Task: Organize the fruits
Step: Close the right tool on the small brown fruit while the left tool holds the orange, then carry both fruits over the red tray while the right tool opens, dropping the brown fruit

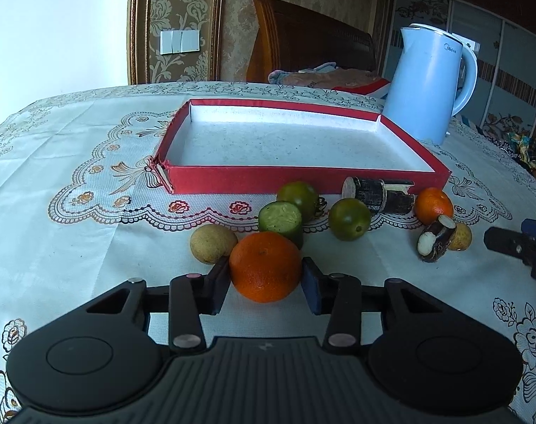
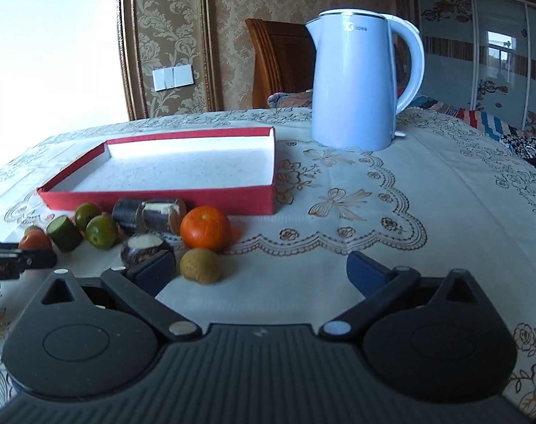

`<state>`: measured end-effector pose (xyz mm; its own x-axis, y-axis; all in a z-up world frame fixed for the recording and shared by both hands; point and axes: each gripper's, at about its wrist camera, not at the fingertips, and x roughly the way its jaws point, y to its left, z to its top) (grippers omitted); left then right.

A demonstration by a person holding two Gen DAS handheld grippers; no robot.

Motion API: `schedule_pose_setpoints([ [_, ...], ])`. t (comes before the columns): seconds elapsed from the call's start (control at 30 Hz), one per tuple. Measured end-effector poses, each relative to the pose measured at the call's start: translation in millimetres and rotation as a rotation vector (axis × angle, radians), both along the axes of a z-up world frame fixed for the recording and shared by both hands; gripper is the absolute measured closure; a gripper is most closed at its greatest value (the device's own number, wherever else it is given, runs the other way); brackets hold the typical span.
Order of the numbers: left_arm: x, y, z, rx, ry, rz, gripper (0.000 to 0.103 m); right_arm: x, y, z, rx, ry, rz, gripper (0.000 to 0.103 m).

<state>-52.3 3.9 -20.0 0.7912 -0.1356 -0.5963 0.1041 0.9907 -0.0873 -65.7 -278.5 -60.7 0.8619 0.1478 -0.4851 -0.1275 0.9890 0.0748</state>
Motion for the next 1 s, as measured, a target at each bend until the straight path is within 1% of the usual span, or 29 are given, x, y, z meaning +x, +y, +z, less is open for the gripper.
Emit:
schedule_pose_setpoints([
  [0.07,0,-1,0,0.005,0.0,0.0,0.061,-6,8,-2,-0.042,-0.018,0.034,0.001],
  [0.13,0,-3,0,0.014,-0.001,0.0,0.061,-7,15,-2,-0.085,-0.027,0.039,0.006],
  [0.2,0,-3,0,0.016,-0.001,0.0,0.061,-4,21,-1,-0.106,-0.024,0.048,0.007],
  [0.3,0,-2,0,0.011,-0.001,0.0,0.061,1,30,-1,-0.125,-0.021,0.082,0.011],
  [0.37,0,-2,0,0.013,-0.001,0.0,0.061,9,37,-2,-0.166,-0.017,0.093,0.013],
  [0.43,0,-1,0,0.013,-0.001,0.0,0.06,19,40,-5,-0.196,0.007,0.1,0.021],
  [0.47,0,-2,0,0.013,-0.001,0.0,0.06,24,40,-6,-0.193,0.021,0.116,0.023],
  [0.53,0,-1,0,0.013,-0.001,0.0,0.06,34,40,-10,-0.178,0.064,0.143,0.042],
  [0.57,0,-1,0,0.013,-0.001,0.0,0.06,37,39,-11,-0.166,0.081,0.153,0.045],
  [0.6,0,-2,0,0.012,-0.001,0.0,0.061,38,37,-11,-0.143,0.082,0.168,0.047],
  [0.63,0,-2,0,0.011,-0.001,0.0,0.061,37,37,-12,-0.134,0.082,0.178,0.054],
  [0.67,0,-2,0,0.011,-0.001,0.0,0.061,36,37,-12,-0.128,0.079,0.189,0.058],
  [0.73,0,-1,0,0.009,-0.002,-0.001,0.061,34,39,-12,-0.131,0.067,0.198,0.071],
  [0.8,0,-1,0,0.008,-0.002,0.0,0.061,33,41,-12,-0.141,0.065,0.199,0.075],
  [1.0,-1,0,1,0.001,-0.005,-0.001,0.061,32,37,-10,-0.134,0.06,0.185,0.075],
])
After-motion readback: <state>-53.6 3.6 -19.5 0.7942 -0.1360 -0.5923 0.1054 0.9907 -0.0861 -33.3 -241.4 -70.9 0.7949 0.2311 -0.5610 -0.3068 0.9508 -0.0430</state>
